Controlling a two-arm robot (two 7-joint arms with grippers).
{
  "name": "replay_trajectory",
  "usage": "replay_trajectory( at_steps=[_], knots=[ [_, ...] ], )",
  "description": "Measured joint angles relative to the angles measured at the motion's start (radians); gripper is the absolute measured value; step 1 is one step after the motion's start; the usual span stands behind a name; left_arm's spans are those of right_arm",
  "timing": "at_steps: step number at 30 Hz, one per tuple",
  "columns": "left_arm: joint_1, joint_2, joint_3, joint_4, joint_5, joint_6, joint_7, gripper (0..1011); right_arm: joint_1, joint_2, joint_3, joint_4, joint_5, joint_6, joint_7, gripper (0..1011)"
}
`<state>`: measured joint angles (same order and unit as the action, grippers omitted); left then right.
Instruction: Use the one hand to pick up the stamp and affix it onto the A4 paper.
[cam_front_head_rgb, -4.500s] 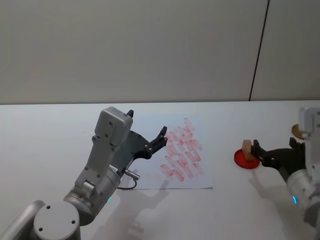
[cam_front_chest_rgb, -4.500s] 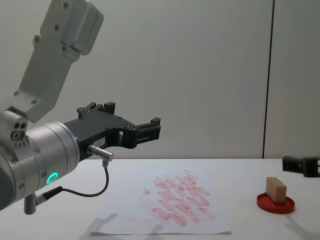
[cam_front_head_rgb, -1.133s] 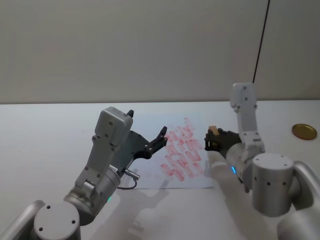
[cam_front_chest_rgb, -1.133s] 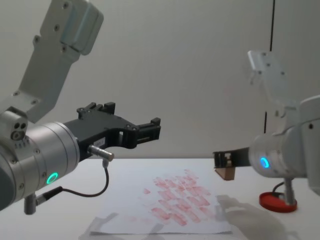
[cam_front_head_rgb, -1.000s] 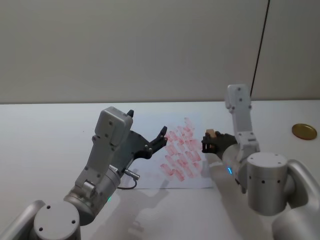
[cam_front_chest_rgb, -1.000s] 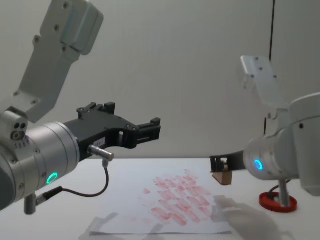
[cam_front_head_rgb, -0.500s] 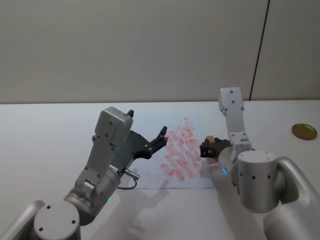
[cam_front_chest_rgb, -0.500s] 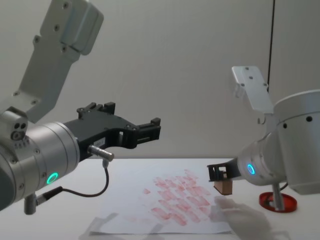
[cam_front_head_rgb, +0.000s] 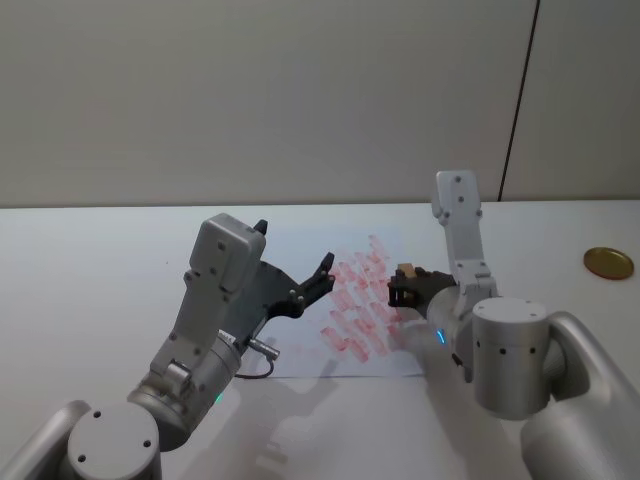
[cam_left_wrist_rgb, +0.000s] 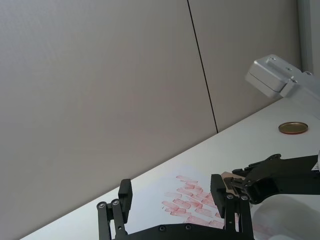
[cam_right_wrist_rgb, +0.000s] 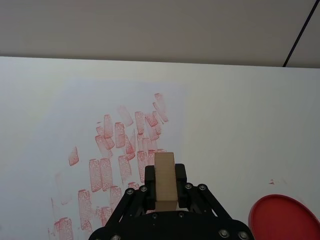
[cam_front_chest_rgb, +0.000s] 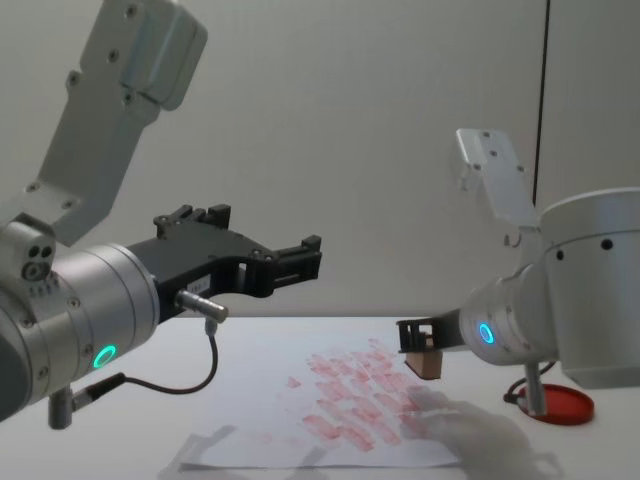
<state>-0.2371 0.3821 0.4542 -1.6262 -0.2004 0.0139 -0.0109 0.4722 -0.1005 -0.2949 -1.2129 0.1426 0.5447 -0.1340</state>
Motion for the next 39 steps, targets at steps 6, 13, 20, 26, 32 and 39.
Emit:
replay_trajectory(
  at_steps=[6,13,20,26,32,39],
  knots=[
    [0.000,0.000,0.000,0.000,0.000,0.000,0.000,993,0.015,-0.007,0.004,0.030,0.006,-0.007,0.009,219],
    [0.000,0.000,0.000,0.000,0.000,0.000,0.000,993,0.037,-0.016,0.010,0.078,0.010,-0.008,0.013,219],
    [0.000,0.000,0.000,0.000,0.000,0.000,0.000,993,0.064,-0.026,0.013,0.130,0.011,-0.005,0.012,219],
    [0.000,0.000,0.000,0.000,0.000,0.000,0.000,993,0.085,-0.035,0.015,0.164,0.007,0.004,0.004,219],
    [0.000,0.000,0.000,0.000,0.000,0.000,0.000,993,0.104,-0.043,0.018,0.194,0.006,0.017,-0.005,219],
    [0.000,0.000,0.000,0.000,0.000,0.000,0.000,993,0.128,-0.054,0.019,0.230,0.000,0.038,-0.013,218]
  ],
)
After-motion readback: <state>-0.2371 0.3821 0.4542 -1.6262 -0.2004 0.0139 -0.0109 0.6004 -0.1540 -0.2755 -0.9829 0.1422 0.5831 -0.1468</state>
